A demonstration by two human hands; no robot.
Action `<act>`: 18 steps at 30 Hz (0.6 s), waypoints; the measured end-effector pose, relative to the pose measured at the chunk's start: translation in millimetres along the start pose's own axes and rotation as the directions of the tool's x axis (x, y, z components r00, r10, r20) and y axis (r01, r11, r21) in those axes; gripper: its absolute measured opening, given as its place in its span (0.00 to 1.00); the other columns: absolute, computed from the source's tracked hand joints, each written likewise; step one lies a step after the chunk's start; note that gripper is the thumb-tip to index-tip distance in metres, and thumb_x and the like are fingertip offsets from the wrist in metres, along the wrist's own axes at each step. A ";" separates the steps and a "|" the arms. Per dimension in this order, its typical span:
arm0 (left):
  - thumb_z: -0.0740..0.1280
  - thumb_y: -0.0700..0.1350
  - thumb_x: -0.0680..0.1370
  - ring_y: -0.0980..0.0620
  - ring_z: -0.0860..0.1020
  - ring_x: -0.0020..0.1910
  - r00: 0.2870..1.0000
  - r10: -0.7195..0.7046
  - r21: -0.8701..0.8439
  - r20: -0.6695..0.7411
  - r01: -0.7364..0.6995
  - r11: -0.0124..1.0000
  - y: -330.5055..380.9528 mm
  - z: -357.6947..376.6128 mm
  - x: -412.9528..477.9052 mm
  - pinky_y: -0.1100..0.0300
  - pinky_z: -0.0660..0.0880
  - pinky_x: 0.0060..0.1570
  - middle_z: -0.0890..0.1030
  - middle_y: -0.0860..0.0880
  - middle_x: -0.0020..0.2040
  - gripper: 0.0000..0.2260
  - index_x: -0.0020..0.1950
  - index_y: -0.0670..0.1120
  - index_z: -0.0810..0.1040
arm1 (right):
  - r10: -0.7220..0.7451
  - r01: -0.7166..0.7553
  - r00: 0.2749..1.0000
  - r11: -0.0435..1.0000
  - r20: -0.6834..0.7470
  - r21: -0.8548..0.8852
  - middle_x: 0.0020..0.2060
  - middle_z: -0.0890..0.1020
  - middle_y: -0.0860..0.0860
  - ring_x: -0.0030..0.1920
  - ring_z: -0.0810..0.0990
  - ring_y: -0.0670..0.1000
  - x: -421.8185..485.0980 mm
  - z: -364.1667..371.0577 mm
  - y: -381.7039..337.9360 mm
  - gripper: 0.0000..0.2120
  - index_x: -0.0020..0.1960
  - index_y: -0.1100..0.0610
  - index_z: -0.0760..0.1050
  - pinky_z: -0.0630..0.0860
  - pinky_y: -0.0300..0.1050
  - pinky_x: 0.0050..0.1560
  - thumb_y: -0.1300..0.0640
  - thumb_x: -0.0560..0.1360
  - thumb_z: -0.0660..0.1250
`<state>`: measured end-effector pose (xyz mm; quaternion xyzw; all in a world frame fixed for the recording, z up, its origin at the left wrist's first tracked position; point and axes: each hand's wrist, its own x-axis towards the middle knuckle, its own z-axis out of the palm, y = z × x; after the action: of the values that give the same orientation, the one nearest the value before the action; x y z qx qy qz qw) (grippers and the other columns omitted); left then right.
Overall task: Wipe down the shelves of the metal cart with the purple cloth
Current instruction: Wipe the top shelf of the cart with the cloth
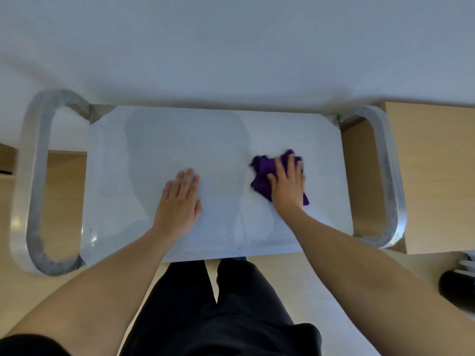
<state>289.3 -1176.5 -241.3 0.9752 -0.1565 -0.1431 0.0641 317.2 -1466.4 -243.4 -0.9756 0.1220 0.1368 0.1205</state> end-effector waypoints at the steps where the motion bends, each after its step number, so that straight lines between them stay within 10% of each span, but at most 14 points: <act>1: 0.59 0.49 0.80 0.39 0.58 0.75 1.000 -0.007 0.002 -0.002 0.007 1.000 -2.4 0.9 0.0 0.41 0.61 0.69 0.58 0.40 0.77 0.26 0.75 0.38 0.61 | 0.126 -0.126 0.992 0.992 -0.019 0.023 0.79 0.46 0.53 0.78 0.43 0.60 1.2 1.2 -9.4 0.26 0.79 0.45 0.51 0.49 0.65 0.74 0.43 0.82 0.50; 3: 0.55 0.51 0.80 0.39 0.58 0.75 0.999 -0.033 -0.001 -0.001 0.033 0.999 -8.2 2.8 0.5 0.41 0.60 0.70 0.57 0.39 0.77 0.27 0.75 0.37 0.60 | 0.155 -0.154 0.986 0.988 -0.055 0.011 0.79 0.45 0.52 0.78 0.42 0.60 -6.9 13.4 -41.2 0.28 0.78 0.41 0.47 0.45 0.65 0.75 0.38 0.80 0.50; 8: 0.53 0.52 0.80 0.41 0.53 0.77 0.999 0.000 -0.010 -0.035 0.000 1.000 -21.2 12.7 -0.8 0.41 0.57 0.72 0.54 0.41 0.78 0.28 0.76 0.39 0.58 | -0.500 0.490 0.864 0.860 -0.051 -0.142 0.77 0.59 0.50 0.78 0.54 0.59 -31.8 43.7 -94.3 0.23 0.75 0.40 0.60 0.56 0.63 0.74 0.42 0.81 0.56; 10: 0.52 0.53 0.81 0.42 0.53 0.77 0.998 0.011 -0.024 -0.062 -0.013 1.000 -23.0 15.0 0.0 0.42 0.56 0.73 0.53 0.42 0.78 0.28 0.77 0.39 0.57 | -0.555 0.545 0.830 0.827 -0.052 -0.136 0.77 0.61 0.51 0.78 0.55 0.58 -10.3 39.8 -80.0 0.22 0.74 0.42 0.64 0.58 0.61 0.73 0.43 0.81 0.57; 14: 0.52 0.53 0.82 0.43 0.55 0.77 0.995 0.010 -0.037 -0.099 -0.014 0.999 -21.8 19.8 1.2 0.43 0.58 0.72 0.55 0.43 0.78 0.27 0.77 0.40 0.57 | -0.085 0.083 0.985 0.996 -0.150 -0.019 0.78 0.57 0.52 0.78 0.52 0.58 36.5 17.1 -51.0 0.23 0.75 0.44 0.62 0.52 0.62 0.75 0.44 0.81 0.54; 18: 0.52 0.53 0.82 0.44 0.53 0.77 0.994 0.012 -0.012 -0.106 -0.013 1.000 -20.7 23.2 0.7 0.44 0.56 0.73 0.53 0.44 0.79 0.28 0.77 0.40 0.54 | 0.389 -0.367 0.911 0.915 -0.133 0.166 0.79 0.48 0.50 0.78 0.43 0.58 48.9 14.5 -97.4 0.26 0.78 0.44 0.52 0.41 0.61 0.76 0.42 0.82 0.47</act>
<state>289.0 -1159.0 -267.0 0.9800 -0.1580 -0.0916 0.0795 385.8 -1380.9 -251.7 -0.9307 0.3274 0.0685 0.1482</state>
